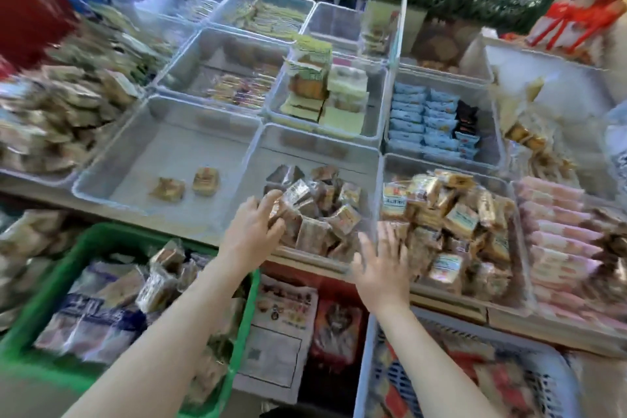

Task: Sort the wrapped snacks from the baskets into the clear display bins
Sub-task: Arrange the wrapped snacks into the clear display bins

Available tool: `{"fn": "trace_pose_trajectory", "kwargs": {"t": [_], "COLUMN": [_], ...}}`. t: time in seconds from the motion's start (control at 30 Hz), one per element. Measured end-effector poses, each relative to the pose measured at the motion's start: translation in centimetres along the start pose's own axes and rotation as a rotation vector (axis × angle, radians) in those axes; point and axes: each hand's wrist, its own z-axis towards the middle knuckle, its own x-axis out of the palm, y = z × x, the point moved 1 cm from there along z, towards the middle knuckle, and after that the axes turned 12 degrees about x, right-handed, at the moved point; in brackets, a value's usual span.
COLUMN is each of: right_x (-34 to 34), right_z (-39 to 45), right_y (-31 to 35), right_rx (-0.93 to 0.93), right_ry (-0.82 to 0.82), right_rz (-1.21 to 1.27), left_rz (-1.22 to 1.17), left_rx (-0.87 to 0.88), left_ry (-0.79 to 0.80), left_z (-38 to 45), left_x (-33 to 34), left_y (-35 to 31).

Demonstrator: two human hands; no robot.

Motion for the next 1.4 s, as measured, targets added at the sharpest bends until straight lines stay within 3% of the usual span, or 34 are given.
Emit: {"fn": "trace_pose_trajectory", "kwargs": {"t": [0.17, 0.23, 0.3, 0.37, 0.43, 0.5, 0.6, 0.67, 0.77, 0.93, 1.07, 1.17, 1.3, 1.4], "right_x": [0.0, -0.1, -0.1, -0.1, -0.3, -0.7, -2.1, -3.3, -5.3, -9.0, -11.2, -11.3, -9.5, -9.1], "right_z": [0.1, 0.1, 0.2, 0.2, 0.1, 0.1, -0.1, -0.7, -1.7, -1.3, 1.5, 4.3, 7.1, 8.0], "right_y": [0.4, 0.5, 0.6, 0.6, 0.5, 0.5, -0.1, -1.6, -7.4, -23.5, -35.9, -42.3, -46.2, -46.2], "right_rx": [0.019, 0.025, 0.022, 0.014, 0.004, -0.005, -0.041, -0.092, -0.103, 0.229, 0.555, 0.655, 0.715, 0.770], "right_ry": [-0.021, -0.039, -0.019, 0.001, 0.033, 0.086, 0.139, 0.066, -0.179, -0.342, -0.318, -0.284, -0.197, -0.267], "right_rz": [-0.052, -0.052, -0.050, -0.048, -0.044, -0.018, 0.106, 0.229, 0.304, 0.298, 0.178, 0.245, 0.446, 0.463], "left_rz": [0.020, 0.020, 0.047, 0.118, 0.247, 0.382, 0.225, 0.057, -0.066, 0.077, 0.121, 0.180, 0.205, 0.216], "left_rx": [0.002, -0.073, -0.200, -0.282, -0.244, -0.144, -0.009, 0.079, 0.243, 0.445, 0.483, 0.469, 0.422, 0.408], "left_ry": [-0.030, 0.152, 0.456, 0.613, 0.544, 0.324, 0.087, 0.128, 0.264, 0.429, 0.464, 0.484, 0.424, 0.413], "left_z": [4.4, 5.6, 5.8, 5.5, 5.0, 4.4, 2.9, 2.1, 1.6, 2.8, 3.6, 3.6, 3.0, 2.3], "left_x": [0.5, 1.9, 3.0, 3.1, 2.6, 2.3, 2.7, 3.6, 6.1, 12.0, 16.4, 19.4, 21.5, 22.2], "left_y": [2.4, 2.9, 3.4, 3.5, 2.7, 1.1, -3.8, -8.2, -15.2, -26.2, -33.2, -36.4, -38.8, -39.2]}}
